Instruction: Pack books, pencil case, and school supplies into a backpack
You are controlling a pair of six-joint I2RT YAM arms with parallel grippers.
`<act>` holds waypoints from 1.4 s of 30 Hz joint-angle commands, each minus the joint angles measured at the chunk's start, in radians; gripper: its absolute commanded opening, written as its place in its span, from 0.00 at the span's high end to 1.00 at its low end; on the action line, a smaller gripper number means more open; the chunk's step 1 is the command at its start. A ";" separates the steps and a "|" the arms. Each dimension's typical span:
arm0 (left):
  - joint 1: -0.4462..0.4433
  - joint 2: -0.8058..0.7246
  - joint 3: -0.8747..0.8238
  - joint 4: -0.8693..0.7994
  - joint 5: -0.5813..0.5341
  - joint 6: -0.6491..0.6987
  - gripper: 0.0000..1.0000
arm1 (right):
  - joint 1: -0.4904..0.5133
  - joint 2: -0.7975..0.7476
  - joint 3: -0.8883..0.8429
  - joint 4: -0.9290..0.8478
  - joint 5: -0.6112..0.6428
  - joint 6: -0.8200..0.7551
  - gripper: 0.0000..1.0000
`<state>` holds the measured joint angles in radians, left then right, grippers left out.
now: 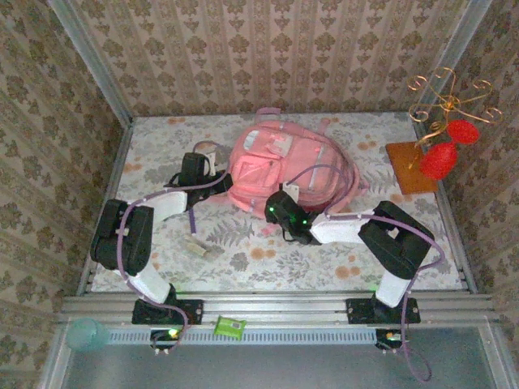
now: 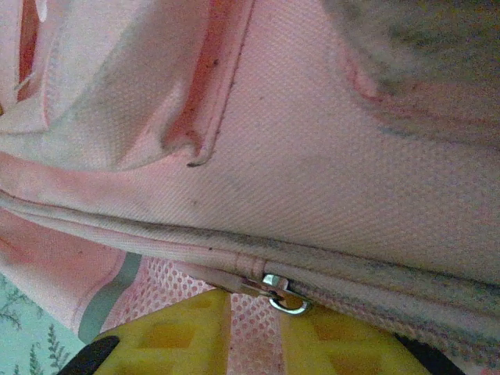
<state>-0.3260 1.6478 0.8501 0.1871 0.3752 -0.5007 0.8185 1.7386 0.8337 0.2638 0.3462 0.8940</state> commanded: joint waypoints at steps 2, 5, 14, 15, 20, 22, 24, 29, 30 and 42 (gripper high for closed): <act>-0.002 -0.028 -0.010 -0.043 0.017 0.039 1.00 | -0.028 0.010 -0.016 0.008 0.023 0.078 0.76; -0.002 -0.029 -0.010 -0.043 0.017 0.040 1.00 | -0.027 0.008 -0.012 -0.020 0.039 0.093 0.82; 0.028 -0.032 0.002 -0.052 -0.012 0.032 1.00 | -0.035 -0.060 -0.047 -0.107 0.027 0.076 1.00; 0.034 -0.032 0.009 -0.063 -0.022 0.036 1.00 | -0.038 -0.079 -0.053 -0.121 0.017 0.055 1.00; 0.061 -0.028 0.057 -0.138 -0.098 0.085 1.00 | -0.067 -0.222 -0.075 -0.296 -0.021 -0.051 1.00; 0.076 -0.021 0.066 -0.146 -0.094 0.091 1.00 | -0.092 -0.257 -0.083 -0.348 -0.063 -0.070 1.00; 0.086 -0.015 0.070 -0.143 -0.076 0.091 1.00 | -0.106 -0.274 -0.087 -0.365 -0.111 -0.096 1.00; 0.076 -0.002 0.066 -0.126 -0.031 0.076 1.00 | -0.074 -0.218 -0.063 -0.161 -0.359 -0.163 0.92; 0.077 0.000 0.062 -0.120 -0.027 0.075 1.00 | -0.055 -0.203 -0.050 -0.140 -0.358 -0.174 0.85; 0.056 0.004 0.062 -0.110 -0.010 0.068 1.00 | -0.006 0.017 0.087 -0.097 -0.171 -0.099 0.64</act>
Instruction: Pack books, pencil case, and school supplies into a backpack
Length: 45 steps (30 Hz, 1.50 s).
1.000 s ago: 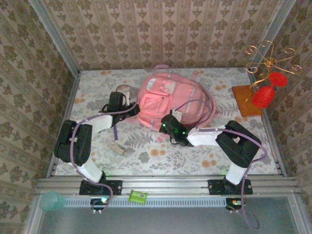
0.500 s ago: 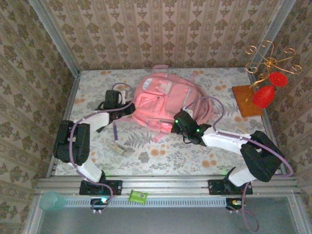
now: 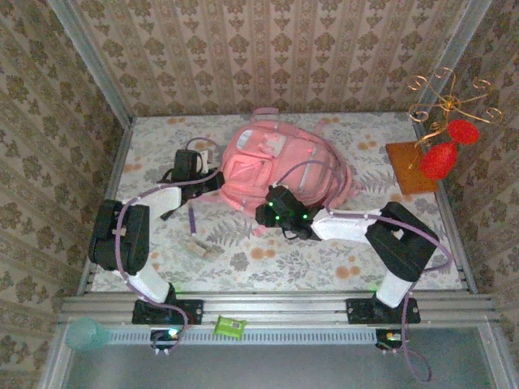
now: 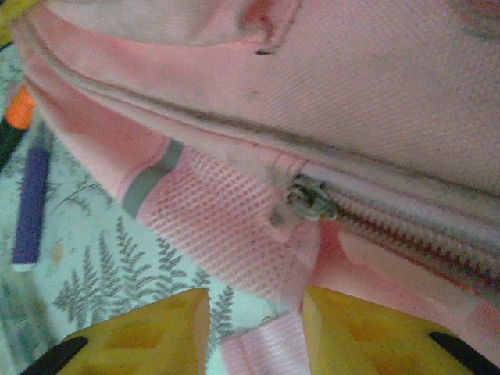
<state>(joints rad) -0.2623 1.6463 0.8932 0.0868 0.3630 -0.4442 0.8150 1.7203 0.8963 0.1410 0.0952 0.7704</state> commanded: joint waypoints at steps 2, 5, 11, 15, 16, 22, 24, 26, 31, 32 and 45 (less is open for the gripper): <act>-0.010 0.006 0.021 -0.009 0.005 0.012 1.00 | -0.003 0.044 0.022 0.040 0.109 0.021 0.65; -0.013 0.007 0.020 -0.008 0.005 0.015 1.00 | -0.002 0.053 0.027 0.065 0.129 0.007 0.67; -0.016 0.009 0.021 -0.008 0.010 0.015 1.00 | 0.002 0.057 0.077 -0.010 0.205 0.001 0.64; -0.020 0.008 0.021 -0.006 0.014 0.015 1.00 | 0.009 0.086 0.138 -0.112 0.278 0.008 0.63; -0.020 0.009 0.021 -0.005 0.016 0.015 1.00 | 0.010 0.094 0.146 -0.125 0.292 0.014 0.63; -0.021 0.003 0.015 -0.005 0.016 0.018 1.00 | 0.011 0.126 0.169 -0.134 0.319 0.018 0.67; -0.020 0.003 0.016 -0.005 0.016 0.018 1.00 | 0.011 0.130 0.175 -0.141 0.327 0.018 0.68; -0.021 0.004 0.017 -0.005 0.017 0.018 1.00 | 0.011 0.134 0.174 -0.150 0.339 0.019 0.71; -0.021 0.000 0.016 -0.005 0.017 0.018 1.00 | 0.011 0.158 0.157 -0.138 0.326 0.044 0.66; -0.022 0.001 0.016 -0.005 0.017 0.019 1.00 | 0.010 0.164 0.155 -0.132 0.320 0.054 0.65; -0.020 -0.003 0.016 -0.009 0.012 0.021 1.00 | 0.009 0.124 0.134 -0.145 0.356 0.066 0.84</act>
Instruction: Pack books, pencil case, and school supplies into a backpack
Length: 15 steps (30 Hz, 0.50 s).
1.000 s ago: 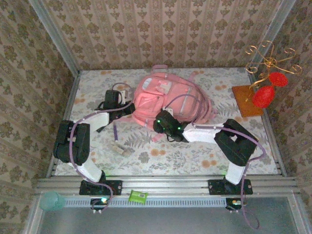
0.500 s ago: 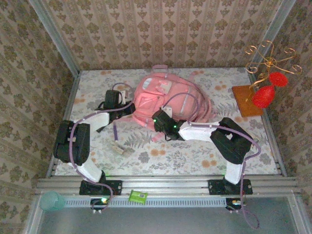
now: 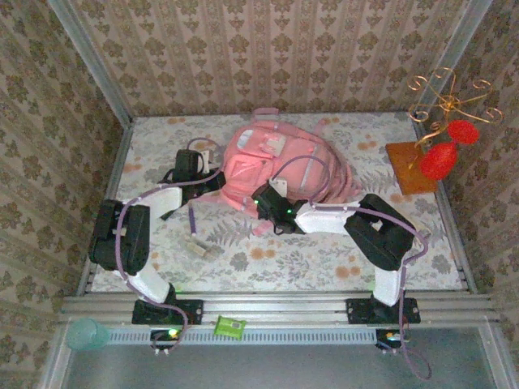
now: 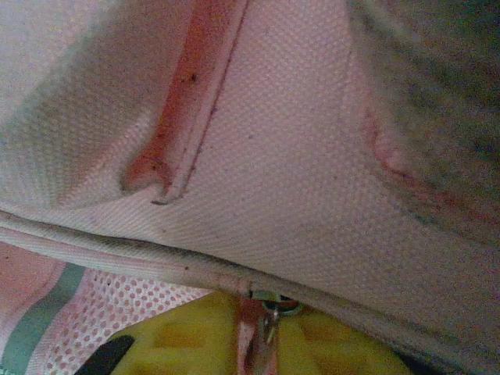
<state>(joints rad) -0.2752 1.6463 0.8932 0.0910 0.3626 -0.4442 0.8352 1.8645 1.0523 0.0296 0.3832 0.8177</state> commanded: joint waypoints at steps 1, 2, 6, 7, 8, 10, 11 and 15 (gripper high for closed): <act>-0.007 -0.004 0.016 -0.014 0.010 0.022 1.00 | -0.012 -0.035 -0.030 -0.038 0.069 0.019 0.86; -0.007 -0.006 0.015 -0.014 0.010 0.024 1.00 | -0.013 -0.046 -0.040 -0.037 0.068 0.020 0.88; -0.004 -0.008 0.016 -0.017 0.006 0.026 1.00 | -0.018 -0.090 -0.064 -0.049 0.051 0.010 0.95; -0.004 -0.009 0.016 -0.016 0.003 0.026 1.00 | -0.019 -0.100 -0.070 -0.050 0.050 0.005 0.97; -0.004 -0.010 0.015 -0.017 0.001 0.025 1.00 | -0.020 -0.107 -0.075 -0.052 0.045 -0.002 0.99; 0.000 -0.012 0.012 -0.018 -0.011 0.024 1.00 | -0.024 -0.132 -0.085 -0.064 0.028 -0.016 1.00; 0.002 -0.015 0.008 -0.017 -0.019 0.021 1.00 | -0.029 -0.145 -0.090 -0.080 0.018 -0.020 1.00; 0.013 -0.026 0.006 -0.020 -0.058 0.027 1.00 | -0.064 -0.228 -0.139 -0.155 -0.034 -0.049 1.00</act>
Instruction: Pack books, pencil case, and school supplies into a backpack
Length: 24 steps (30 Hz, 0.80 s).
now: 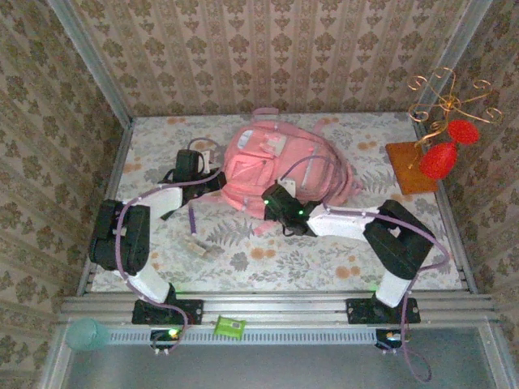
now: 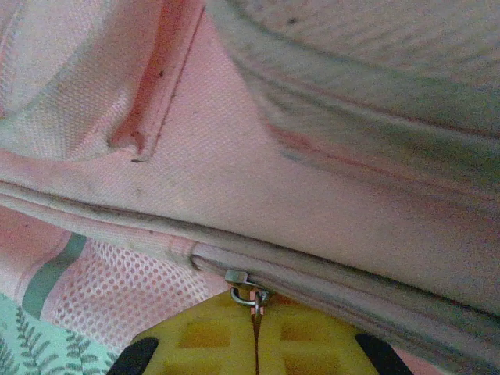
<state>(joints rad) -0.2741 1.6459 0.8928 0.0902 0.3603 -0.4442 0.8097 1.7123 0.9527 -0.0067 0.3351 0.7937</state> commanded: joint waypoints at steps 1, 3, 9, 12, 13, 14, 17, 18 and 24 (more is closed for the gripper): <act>0.013 -0.027 0.012 -0.028 -0.067 0.038 1.00 | -0.052 -0.100 -0.058 -0.140 -0.002 -0.029 1.00; 0.016 -0.026 0.026 -0.050 -0.089 0.052 1.00 | -0.074 -0.145 -0.086 -0.184 -0.019 -0.042 1.00; 0.045 -0.001 0.065 -0.086 -0.122 0.079 1.00 | -0.148 -0.259 -0.144 -0.340 -0.018 -0.100 1.00; 0.064 0.019 0.091 -0.095 -0.128 0.089 1.00 | -0.211 -0.309 -0.158 -0.399 -0.040 -0.137 1.00; 0.068 0.026 0.105 -0.102 -0.131 0.096 1.00 | -0.224 -0.313 -0.158 -0.406 -0.054 -0.144 1.00; 0.070 0.034 0.118 -0.107 -0.135 0.104 1.00 | -0.227 -0.355 -0.160 -0.396 -0.071 -0.155 1.00; 0.073 0.054 0.155 -0.112 -0.126 0.122 1.00 | -0.222 -0.395 -0.167 -0.300 -0.231 -0.179 1.00; 0.072 0.055 0.165 -0.107 -0.112 0.123 0.96 | -0.222 -0.404 -0.167 -0.274 -0.279 -0.185 1.00; 0.070 -0.018 0.183 -0.115 -0.174 0.139 0.28 | -0.224 -0.458 -0.163 -0.251 -0.400 -0.242 1.00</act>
<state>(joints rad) -0.2131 1.6886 1.0431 -0.0223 0.2649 -0.3405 0.5911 1.3006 0.7990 -0.2642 0.0227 0.5972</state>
